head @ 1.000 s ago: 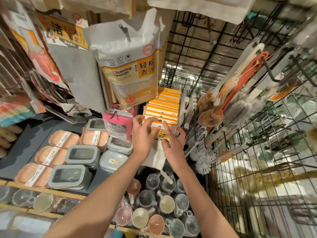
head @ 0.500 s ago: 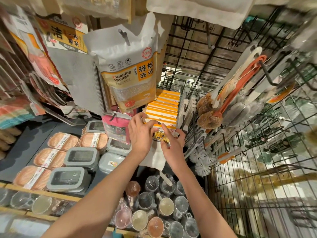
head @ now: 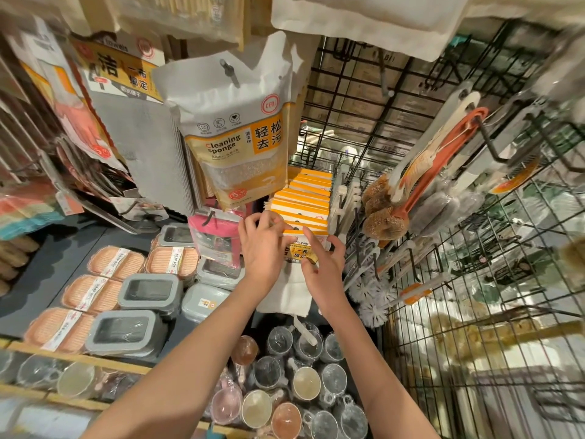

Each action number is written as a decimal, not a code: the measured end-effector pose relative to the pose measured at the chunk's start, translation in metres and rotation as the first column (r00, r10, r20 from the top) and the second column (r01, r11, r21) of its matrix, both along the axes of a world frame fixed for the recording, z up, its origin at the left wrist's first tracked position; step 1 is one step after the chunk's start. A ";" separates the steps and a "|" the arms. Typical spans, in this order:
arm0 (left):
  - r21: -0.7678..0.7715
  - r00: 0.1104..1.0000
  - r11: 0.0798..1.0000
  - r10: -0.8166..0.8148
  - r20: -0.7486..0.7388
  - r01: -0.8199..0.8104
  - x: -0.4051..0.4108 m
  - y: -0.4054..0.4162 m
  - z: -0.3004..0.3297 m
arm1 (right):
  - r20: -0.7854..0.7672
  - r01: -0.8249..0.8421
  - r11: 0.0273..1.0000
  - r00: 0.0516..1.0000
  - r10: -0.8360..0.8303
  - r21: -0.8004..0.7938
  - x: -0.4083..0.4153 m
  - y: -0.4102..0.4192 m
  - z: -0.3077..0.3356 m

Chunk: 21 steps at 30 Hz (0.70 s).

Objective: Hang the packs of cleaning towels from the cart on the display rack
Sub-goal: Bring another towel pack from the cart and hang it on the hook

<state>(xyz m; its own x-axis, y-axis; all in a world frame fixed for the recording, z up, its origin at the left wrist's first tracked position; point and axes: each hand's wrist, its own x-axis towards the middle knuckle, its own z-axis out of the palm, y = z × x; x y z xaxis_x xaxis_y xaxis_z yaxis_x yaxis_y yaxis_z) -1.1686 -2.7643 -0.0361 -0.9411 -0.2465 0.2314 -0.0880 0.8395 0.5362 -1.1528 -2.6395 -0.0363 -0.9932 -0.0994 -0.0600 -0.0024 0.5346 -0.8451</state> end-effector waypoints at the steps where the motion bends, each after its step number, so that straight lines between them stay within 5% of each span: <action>1: 0.000 1.000 1.000 -0.011 -0.002 0.011 0.000 0.000 0.000 | -0.002 -0.004 1.000 1.000 0.004 0.000 0.001 0.000 0.000; 17: 0.149 0.999 0.988 -0.041 -0.014 0.043 -0.011 -0.008 -0.002 | -0.031 -0.051 0.998 0.998 0.053 0.036 0.003 0.011 -0.007; 21: 0.288 0.998 0.957 0.035 -0.059 -0.017 -0.010 -0.005 -0.005 | -0.110 -0.074 0.979 0.989 0.096 0.191 0.005 0.008 -0.008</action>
